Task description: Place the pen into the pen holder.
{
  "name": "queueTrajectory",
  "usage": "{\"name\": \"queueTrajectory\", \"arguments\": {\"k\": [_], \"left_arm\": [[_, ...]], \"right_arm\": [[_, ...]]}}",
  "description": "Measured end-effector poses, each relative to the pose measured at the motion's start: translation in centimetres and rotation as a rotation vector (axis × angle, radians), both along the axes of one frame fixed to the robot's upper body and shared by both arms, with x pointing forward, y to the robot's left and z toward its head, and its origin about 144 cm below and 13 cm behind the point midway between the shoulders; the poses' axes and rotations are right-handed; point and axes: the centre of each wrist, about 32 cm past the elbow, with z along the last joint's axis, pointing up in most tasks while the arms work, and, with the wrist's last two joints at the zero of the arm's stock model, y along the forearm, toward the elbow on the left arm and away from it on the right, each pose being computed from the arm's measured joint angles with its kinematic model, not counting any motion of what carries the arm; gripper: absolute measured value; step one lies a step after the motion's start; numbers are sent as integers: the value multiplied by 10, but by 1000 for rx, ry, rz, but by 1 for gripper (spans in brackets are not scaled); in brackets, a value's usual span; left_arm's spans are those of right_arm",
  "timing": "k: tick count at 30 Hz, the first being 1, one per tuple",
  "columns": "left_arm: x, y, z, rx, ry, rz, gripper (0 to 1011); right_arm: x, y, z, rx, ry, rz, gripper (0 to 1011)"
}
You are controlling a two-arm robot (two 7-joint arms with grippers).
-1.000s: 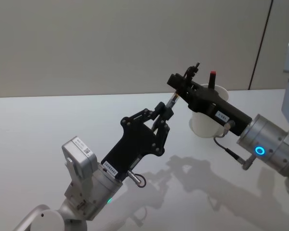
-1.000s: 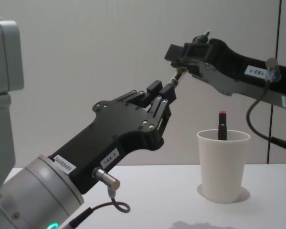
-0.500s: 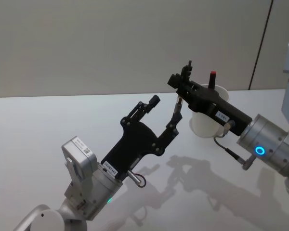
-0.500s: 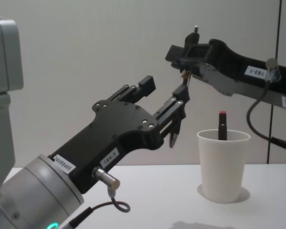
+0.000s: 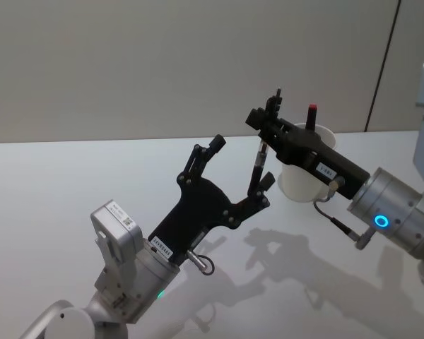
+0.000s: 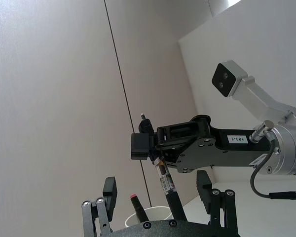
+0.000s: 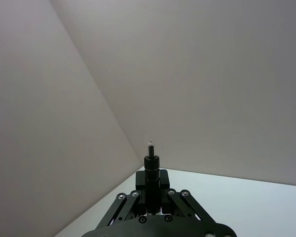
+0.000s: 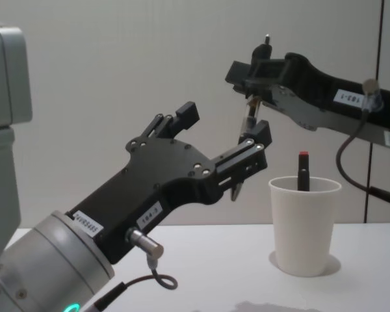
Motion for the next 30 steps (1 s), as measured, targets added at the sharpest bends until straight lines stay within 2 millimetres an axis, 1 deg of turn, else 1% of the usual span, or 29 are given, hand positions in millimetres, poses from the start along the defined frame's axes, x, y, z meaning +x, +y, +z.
{"name": "queueTrajectory", "arguments": {"k": [15, 23, 30], "left_arm": [[0, 0, 0, 0, 0, 0, 1001], [0, 0, 0, 0, 0, 0, 1001], [0, 0, 0, 0, 0, 0, 1001]], "right_arm": [[1, -1, 1, -3, -7, -7, 148], [6, -8, 6, -27, -46, -58, 148], [15, -18, 15, -60, -103, -130, 148]]}}
